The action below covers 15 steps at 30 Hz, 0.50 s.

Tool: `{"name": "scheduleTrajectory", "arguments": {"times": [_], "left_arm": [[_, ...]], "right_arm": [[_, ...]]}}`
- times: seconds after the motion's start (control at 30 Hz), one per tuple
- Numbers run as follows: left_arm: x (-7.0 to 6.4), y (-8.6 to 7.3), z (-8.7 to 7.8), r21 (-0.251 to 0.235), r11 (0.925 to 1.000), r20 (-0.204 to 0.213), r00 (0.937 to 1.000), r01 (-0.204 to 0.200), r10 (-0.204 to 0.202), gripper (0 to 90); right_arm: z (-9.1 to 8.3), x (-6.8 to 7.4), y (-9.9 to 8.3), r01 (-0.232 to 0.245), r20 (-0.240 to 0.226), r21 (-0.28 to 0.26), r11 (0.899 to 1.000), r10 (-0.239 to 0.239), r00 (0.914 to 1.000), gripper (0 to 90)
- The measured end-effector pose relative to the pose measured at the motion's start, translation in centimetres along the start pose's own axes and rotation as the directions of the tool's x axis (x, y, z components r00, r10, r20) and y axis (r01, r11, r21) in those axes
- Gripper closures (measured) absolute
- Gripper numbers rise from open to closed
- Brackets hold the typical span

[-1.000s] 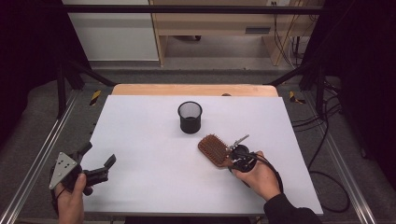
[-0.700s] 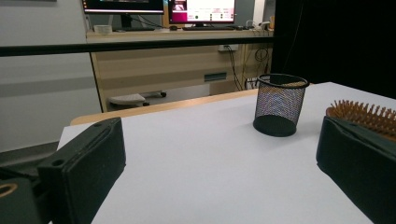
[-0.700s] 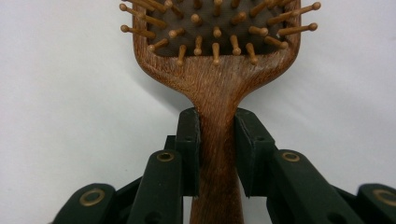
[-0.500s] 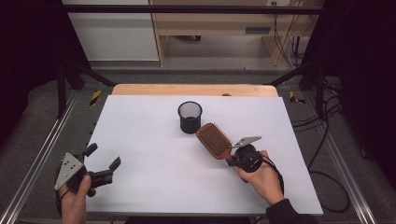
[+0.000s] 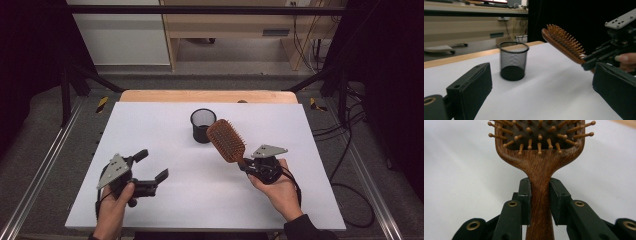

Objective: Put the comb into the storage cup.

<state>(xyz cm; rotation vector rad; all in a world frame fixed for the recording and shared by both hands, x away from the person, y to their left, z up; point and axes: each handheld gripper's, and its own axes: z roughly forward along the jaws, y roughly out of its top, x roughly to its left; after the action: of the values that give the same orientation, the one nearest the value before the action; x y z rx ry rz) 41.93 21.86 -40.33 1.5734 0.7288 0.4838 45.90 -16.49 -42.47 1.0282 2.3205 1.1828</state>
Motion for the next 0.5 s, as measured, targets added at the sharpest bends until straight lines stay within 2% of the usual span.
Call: {"name": "scheduleTrajectory", "arguments": {"times": [0.17, 0.37, 0.5], "left_arm": [[-1.5, 1.8, 3.6, 0.014, 0.9994, 0.070, 0.9971, 0.031, -0.031, 3.9], [-2.3, 3.0, 6.0, -0.010, 0.9935, 0.115, 0.9870, 0.113, -0.111, 4.8], [-2.7, 3.9, 6.7, -0.002, 0.9961, 0.116, 0.9893, 0.088, -0.088, 5.4]], "right_arm": [[-0.5, 0.3, 0.4, 0.002, -0.011, -0.086, 0.996, -0.003, 0.9999, 72.7], [-0.9, 1.2, 0.7, 0.011, -0.017, -0.146, 0.989, -0.014, 0.9998, 72.7], [-1.1, 2.0, 1.1, 0.022, -0.014, -0.178, 0.984, -0.024, 0.9996, 72.7]]}}
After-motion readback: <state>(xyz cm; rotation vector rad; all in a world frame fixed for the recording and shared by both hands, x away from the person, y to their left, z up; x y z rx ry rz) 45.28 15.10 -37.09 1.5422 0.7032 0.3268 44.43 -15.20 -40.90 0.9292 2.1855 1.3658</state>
